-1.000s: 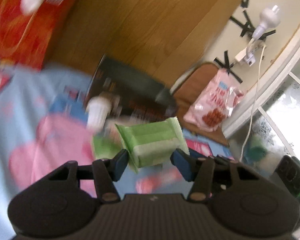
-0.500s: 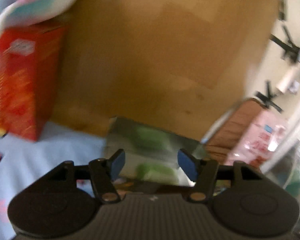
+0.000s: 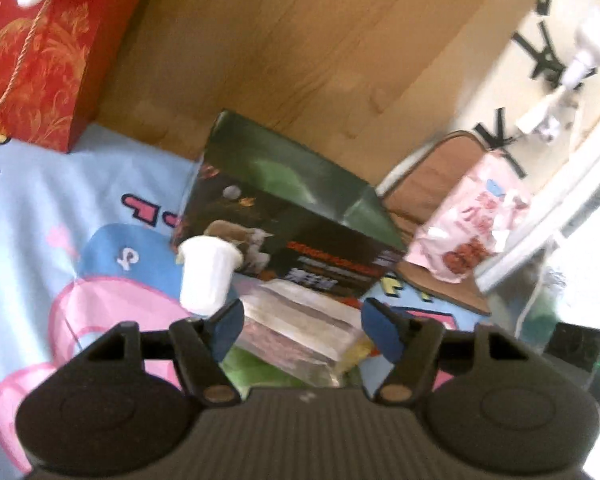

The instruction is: Organize snacks

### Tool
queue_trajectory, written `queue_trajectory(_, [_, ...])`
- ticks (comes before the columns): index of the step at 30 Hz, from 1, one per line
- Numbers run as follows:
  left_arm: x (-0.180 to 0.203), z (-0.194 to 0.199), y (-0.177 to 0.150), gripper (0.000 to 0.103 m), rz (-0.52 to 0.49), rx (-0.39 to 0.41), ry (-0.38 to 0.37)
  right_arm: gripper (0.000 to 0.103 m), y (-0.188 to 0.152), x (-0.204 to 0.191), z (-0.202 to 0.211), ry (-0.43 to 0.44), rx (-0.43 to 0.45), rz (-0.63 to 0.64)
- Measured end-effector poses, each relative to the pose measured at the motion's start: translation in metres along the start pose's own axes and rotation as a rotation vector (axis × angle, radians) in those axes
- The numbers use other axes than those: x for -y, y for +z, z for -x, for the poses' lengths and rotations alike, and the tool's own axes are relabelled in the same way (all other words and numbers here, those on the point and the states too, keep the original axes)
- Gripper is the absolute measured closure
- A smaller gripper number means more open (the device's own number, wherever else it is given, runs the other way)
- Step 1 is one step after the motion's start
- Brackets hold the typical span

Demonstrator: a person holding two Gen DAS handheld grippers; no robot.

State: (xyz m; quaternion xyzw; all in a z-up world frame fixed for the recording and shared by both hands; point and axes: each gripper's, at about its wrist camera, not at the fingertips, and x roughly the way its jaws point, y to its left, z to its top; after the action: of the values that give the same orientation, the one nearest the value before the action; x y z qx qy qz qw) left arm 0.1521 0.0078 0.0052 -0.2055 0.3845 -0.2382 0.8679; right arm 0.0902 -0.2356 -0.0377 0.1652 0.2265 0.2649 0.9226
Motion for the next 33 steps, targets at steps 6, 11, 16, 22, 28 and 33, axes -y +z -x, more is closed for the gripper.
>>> queue_trajectory(6, [0.01, -0.011, -0.034, 0.047, -0.038, -0.097, -0.013, 0.078, -0.005, -0.014, -0.009, -0.016, -0.131, 0.039])
queue_trajectory(11, [0.028, 0.015, -0.061, 0.046, -0.137, -0.144, -0.085, 0.076, -0.03, -0.016, 0.024, 0.018, -0.157, 0.046])
queue_trajectory(16, [0.019, 0.045, -0.004, 0.029, -0.158, 0.1, 0.067, 0.071, -0.002, 0.005, 0.051, -0.059, 0.0, -0.035])
queue_trajectory(22, [-0.017, 0.006, 0.067, 0.016, -0.061, 0.231, 0.289, 0.041, 0.047, 0.053, 0.031, -0.193, 0.16, -0.282])
queue_trajectory(28, [-0.027, -0.053, 0.082, 0.041, -0.009, 0.074, 0.279, 0.041, 0.073, 0.085, -0.031, -0.185, 0.1, -0.408])
queue_trajectory(33, [-0.032, -0.059, 0.067, 0.043, 0.053, 0.013, 0.23, 0.037, 0.066, 0.089, -0.061, -0.2, 0.024, -0.444])
